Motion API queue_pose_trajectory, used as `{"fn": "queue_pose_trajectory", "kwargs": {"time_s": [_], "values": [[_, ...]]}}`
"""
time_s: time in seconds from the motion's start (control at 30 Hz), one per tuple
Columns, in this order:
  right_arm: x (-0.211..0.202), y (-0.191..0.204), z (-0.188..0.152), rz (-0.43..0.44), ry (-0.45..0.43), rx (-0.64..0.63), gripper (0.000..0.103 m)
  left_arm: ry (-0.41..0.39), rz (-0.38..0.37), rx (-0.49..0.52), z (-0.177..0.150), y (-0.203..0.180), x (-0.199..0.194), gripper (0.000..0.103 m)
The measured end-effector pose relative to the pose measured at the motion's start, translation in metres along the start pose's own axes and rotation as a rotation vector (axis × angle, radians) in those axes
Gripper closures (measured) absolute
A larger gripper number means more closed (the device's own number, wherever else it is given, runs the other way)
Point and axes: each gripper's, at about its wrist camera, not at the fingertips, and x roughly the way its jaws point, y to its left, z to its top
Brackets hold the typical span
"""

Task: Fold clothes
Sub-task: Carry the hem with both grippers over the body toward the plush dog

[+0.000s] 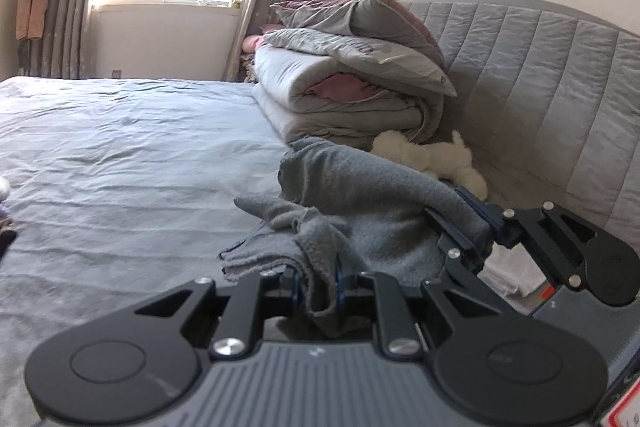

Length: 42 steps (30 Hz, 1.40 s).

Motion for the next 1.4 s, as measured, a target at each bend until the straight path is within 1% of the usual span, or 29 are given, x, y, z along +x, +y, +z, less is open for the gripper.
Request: {"fn": "queue_pose_trajectory", "kwargs": {"time_s": [0.1,0.2,0.33,0.4,0.47,0.53,0.63,0.7,0.77,0.8,0.83,0.87,0.9,1.07,1.13,1.2,1.23,1.27,1.3,1.33,1.4], "values": [[0.011,-0.021,-0.009,-0.021,0.013,0.011,0.082,-0.02,-0.028,-0.007,0.009,-0.019,0.017,0.087],[0.022,-0.046,-0.023,-0.043,0.026,0.009,0.083,-0.033,-0.071,-0.01,0.02,-0.042,0.039,0.087],[0.042,-0.093,-0.053,-0.076,0.022,0.009,0.083,-0.043,-0.137,-0.008,0.033,-0.083,0.079,0.087],[0.054,-0.115,-0.072,-0.107,0.031,-0.002,0.083,-0.041,-0.187,-0.029,0.036,-0.107,0.102,0.087],[0.063,-0.138,-0.09,-0.145,0.056,0.011,0.083,-0.026,-0.229,-0.08,0.034,-0.133,0.128,0.087],[0.071,-0.167,-0.112,-0.179,0.104,0.053,0.083,0.016,-0.288,-0.132,0.023,-0.162,0.157,0.087],[0.083,-0.21,-0.15,-0.236,0.195,0.145,0.083,0.079,-0.343,-0.191,-0.004,-0.202,0.202,0.087],[0.096,-0.23,-0.186,-0.248,0.308,0.219,0.083,0.156,-0.336,-0.216,-0.029,-0.228,0.234,0.087],[0.107,-0.238,-0.226,-0.241,0.444,0.266,0.083,0.262,-0.319,-0.255,-0.053,-0.243,0.254,0.087],[0.11,-0.238,-0.245,-0.229,0.512,0.29,0.083,0.275,-0.316,-0.262,-0.062,-0.247,0.256,0.086],[0.11,-0.238,-0.259,-0.219,0.553,0.308,0.083,0.278,-0.314,-0.262,-0.07,-0.251,0.256,0.086],[0.108,-0.24,-0.265,-0.213,0.569,0.331,0.083,0.257,-0.311,-0.239,-0.073,-0.253,0.252,0.085],[0.107,-0.242,-0.268,-0.206,0.577,0.358,0.083,0.247,-0.305,-0.229,-0.074,-0.254,0.249,0.085],[0.102,-0.258,-0.271,-0.179,0.585,0.505,0.083,0.274,-0.31,-0.322,-0.071,-0.242,0.248,0.085],[0.098,-0.267,-0.273,-0.151,0.585,0.577,0.082,0.273,-0.309,-0.323,-0.071,-0.239,0.246,0.084],[0.096,-0.281,-0.282,-0.115,0.599,0.668,0.08,0.276,-0.312,-0.325,-0.074,-0.239,0.242,0.081],[0.095,-0.288,-0.287,-0.106,0.608,0.711,0.074,0.28,-0.31,-0.331,-0.076,-0.239,0.245,0.08],[0.093,-0.295,-0.29,-0.108,0.618,0.752,0.071,0.281,-0.308,-0.342,-0.077,-0.239,0.246,0.08],[0.09,-0.298,-0.292,-0.107,0.623,0.782,0.071,0.283,-0.306,-0.352,-0.078,-0.238,0.246,0.08],[0.086,-0.301,-0.293,-0.104,0.627,0.808,0.071,0.284,-0.301,-0.36,-0.078,-0.239,0.245,0.08],[0.083,-0.301,-0.29,-0.111,0.63,0.796,0.072,0.288,-0.287,-0.364,-0.079,-0.242,0.242,0.081]]}}
